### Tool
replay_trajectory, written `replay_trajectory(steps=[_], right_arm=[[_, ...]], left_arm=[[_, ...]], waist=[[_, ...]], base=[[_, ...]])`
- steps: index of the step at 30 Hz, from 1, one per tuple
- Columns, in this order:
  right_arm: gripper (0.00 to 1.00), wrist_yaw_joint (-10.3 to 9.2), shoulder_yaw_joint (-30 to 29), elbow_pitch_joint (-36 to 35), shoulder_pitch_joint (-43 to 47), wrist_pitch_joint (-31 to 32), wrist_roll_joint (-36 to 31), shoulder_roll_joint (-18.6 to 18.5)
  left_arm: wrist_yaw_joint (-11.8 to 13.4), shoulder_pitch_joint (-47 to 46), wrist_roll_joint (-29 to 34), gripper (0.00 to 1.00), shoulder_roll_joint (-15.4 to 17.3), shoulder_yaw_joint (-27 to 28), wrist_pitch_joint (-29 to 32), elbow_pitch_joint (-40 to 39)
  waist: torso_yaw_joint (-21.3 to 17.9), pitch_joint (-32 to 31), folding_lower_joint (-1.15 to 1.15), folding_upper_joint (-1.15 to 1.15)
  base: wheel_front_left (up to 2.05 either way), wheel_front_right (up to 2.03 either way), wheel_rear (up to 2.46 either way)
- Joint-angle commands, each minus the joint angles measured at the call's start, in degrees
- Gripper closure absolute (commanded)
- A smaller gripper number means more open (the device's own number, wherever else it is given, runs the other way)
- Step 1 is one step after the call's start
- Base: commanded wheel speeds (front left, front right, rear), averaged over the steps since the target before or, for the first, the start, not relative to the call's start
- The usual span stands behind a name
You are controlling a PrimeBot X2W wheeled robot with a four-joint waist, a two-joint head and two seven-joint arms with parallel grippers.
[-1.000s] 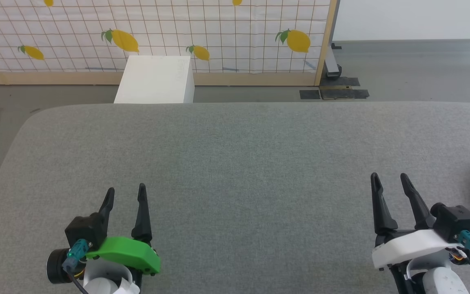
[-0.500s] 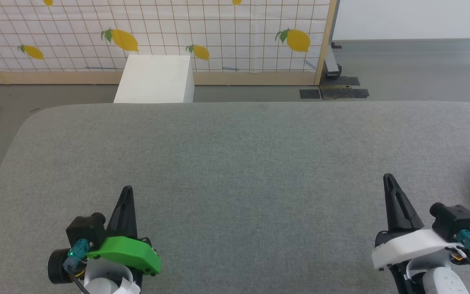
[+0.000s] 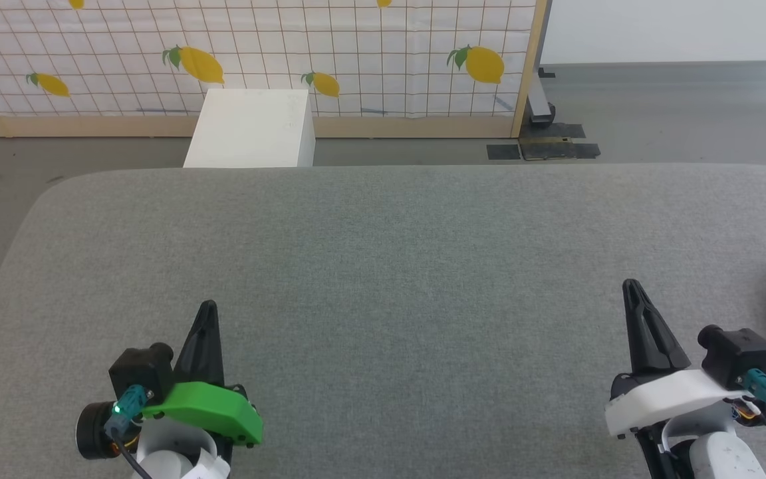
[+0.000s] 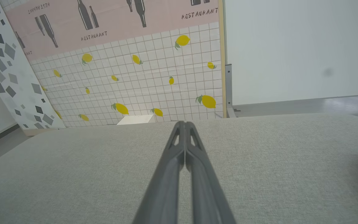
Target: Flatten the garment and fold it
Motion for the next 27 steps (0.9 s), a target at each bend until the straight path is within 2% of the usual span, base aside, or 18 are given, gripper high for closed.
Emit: replay_trajectory(steps=[1,27], right_arm=[[1.0,-0.01,0.16,-0.59,0.68,0.43,-0.66,0.01],[1.0,-0.03,0.5,-3.47,1.62,3.21,-3.36,0.03]], left_arm=[[-0.14,0.53,1.25,1.0,-0.19,0.27,0.28,-0.49],[-0.43,1.33,4.56,1.0,-0.84,1.26,2.82,-2.82]], waist=[[-0.01,0.01,0.0,0.08],[-0.31,0.2,0.0,0.18]], base=[[0.0,0.0,0.0],[0.0,0.0,0.0]])
